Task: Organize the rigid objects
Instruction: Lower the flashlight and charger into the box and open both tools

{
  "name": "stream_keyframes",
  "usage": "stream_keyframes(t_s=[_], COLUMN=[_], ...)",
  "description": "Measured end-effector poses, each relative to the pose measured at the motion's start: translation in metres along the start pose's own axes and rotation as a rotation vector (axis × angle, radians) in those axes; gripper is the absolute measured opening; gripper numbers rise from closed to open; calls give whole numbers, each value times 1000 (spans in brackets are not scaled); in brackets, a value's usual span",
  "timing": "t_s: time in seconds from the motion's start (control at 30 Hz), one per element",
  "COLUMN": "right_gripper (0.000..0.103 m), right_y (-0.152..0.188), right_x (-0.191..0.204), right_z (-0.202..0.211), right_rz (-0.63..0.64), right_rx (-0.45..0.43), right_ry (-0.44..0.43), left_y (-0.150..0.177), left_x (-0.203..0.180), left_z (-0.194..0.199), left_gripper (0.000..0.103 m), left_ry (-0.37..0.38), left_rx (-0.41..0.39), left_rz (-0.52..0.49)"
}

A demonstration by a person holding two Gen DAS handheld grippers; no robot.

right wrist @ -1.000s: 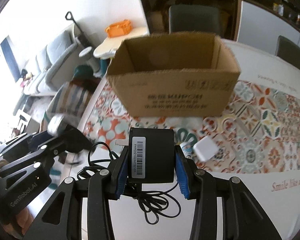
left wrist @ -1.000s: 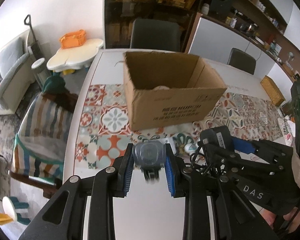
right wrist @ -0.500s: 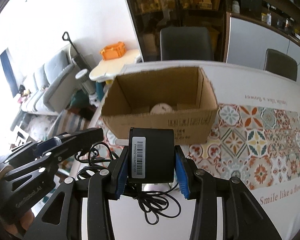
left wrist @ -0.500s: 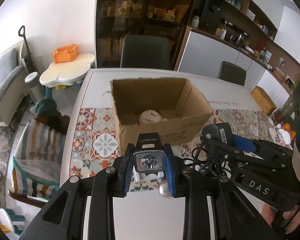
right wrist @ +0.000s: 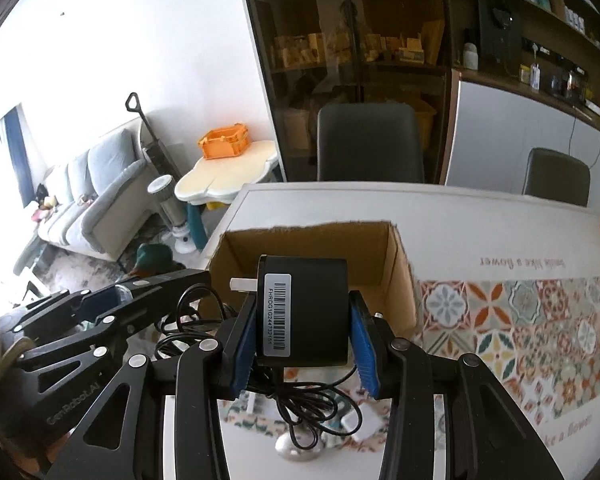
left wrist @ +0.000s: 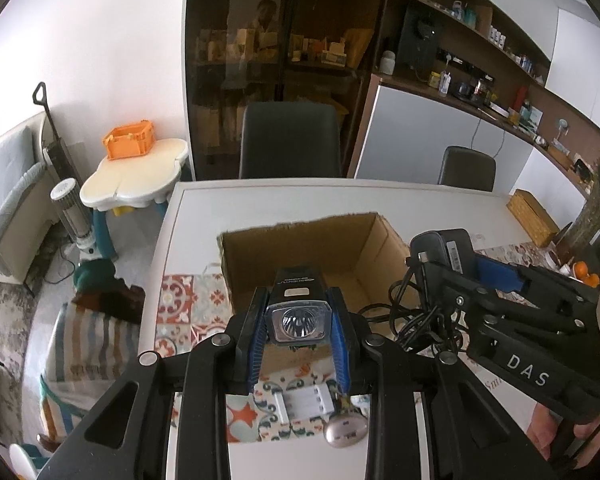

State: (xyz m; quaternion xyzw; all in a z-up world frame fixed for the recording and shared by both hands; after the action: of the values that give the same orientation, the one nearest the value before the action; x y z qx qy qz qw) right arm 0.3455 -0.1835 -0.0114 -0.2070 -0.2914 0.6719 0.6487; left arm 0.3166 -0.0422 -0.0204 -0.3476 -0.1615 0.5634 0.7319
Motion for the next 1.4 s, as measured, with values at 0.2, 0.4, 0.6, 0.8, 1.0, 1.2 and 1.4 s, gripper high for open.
stream_keyframes(t_s=[0.2,0.4,0.6,0.8,1.0,1.2,1.4], right_gripper=[42,42,42,42,42,53,68], right_y=[-20,-35,-40,-38,-35,-35,-36], right_x=[-4,-10,-13,-17,-19,-18,-25], right_z=[-13,-36,-61,-83,-100,-109,-86], right_rz=[7,9,25,26,24,31,19], right_rx=[-1,31,70,122,154,159,101], right_ry=[10,-1,22,15,9,15,104], left_y=[-17,-31,-33,-33,-27,-22,-12], left_x=[1,1,4,4,14,30,28], left_z=[-12,-29,-53,-72,-74,-68,-52], left_gripper=[29,29,29,30,68,89,94], left_ry=[-8,-38,-37,-50,-125,-186,-212], left_rx=[3,20,65,95,85,63,37], left_rz=[-6,-19,-9,-17,-17,10,-11])
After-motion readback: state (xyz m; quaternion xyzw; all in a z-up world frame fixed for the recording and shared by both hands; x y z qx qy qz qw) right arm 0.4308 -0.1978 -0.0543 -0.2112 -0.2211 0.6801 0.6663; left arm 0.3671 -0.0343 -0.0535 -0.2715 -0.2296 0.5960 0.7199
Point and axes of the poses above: each gripper's, at about its wrist camera, not at the fingertips, and z roughly against the way its jaws point, x to its left, y to its underside, the point moved 4 cm from there along -z, roughly the way its jaws point, and after that the axes turned 4 degrees about y, right-handed, at the moved point
